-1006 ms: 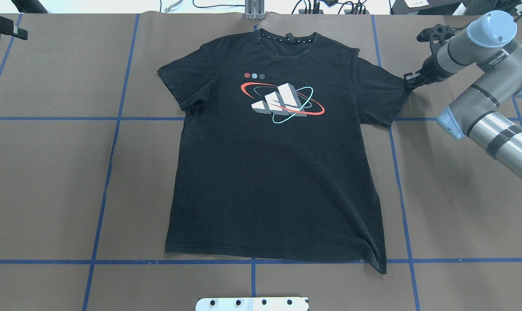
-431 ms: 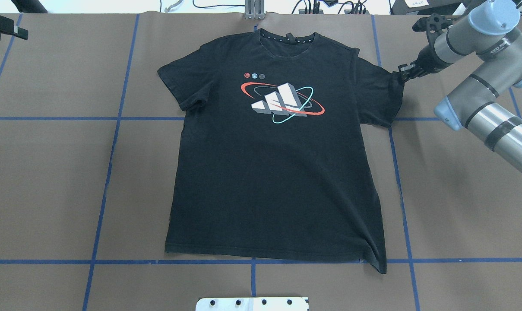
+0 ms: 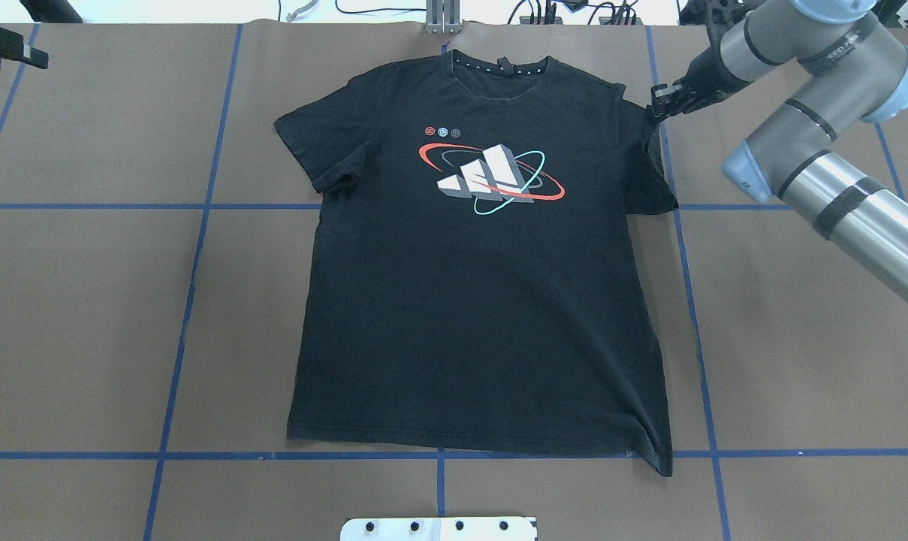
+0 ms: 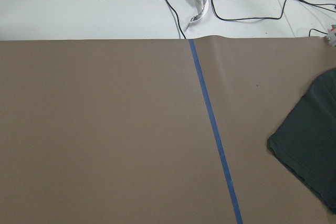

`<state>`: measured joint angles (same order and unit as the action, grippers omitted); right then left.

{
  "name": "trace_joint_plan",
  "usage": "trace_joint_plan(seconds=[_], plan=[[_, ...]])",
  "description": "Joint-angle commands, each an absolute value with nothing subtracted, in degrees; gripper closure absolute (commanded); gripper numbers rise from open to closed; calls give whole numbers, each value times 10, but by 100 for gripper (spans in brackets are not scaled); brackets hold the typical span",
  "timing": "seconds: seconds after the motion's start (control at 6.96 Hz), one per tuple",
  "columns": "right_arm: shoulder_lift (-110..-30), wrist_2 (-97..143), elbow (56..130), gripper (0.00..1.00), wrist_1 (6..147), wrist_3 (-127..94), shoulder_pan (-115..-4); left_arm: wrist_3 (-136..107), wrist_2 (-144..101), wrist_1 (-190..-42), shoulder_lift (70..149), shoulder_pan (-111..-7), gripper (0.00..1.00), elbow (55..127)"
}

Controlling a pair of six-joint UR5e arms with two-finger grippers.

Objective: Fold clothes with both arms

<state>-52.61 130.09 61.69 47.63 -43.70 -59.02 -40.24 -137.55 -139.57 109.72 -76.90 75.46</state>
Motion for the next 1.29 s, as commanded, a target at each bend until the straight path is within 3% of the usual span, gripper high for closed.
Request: trace_joint_plan(seconds=[0.0,0.29,0.57,0.72,0.86,1.15], plan=[[-443,1214,610,100,555,-468,-536,-398,-1375,-1397,1095,-769,0,753],[-378,1143,543,100,571,-471,-509,-397,-1375,-1396,1093,-769,0,752],[-368,1114,534,100,571,-471,-497,-403,-1375,-1397,1096,-769,0,751],[-371,1110,534,44,571,-471,-498,-403,-1375,-1396,1096,-769,0,750],[-374,1097,534,0,570,-471,-498,-403,-1375,-1396,1097,-769,0,750],[-375,1101,534,0,570,-475,-503,-406,-1375,-1396,1102,-768,0,750]])
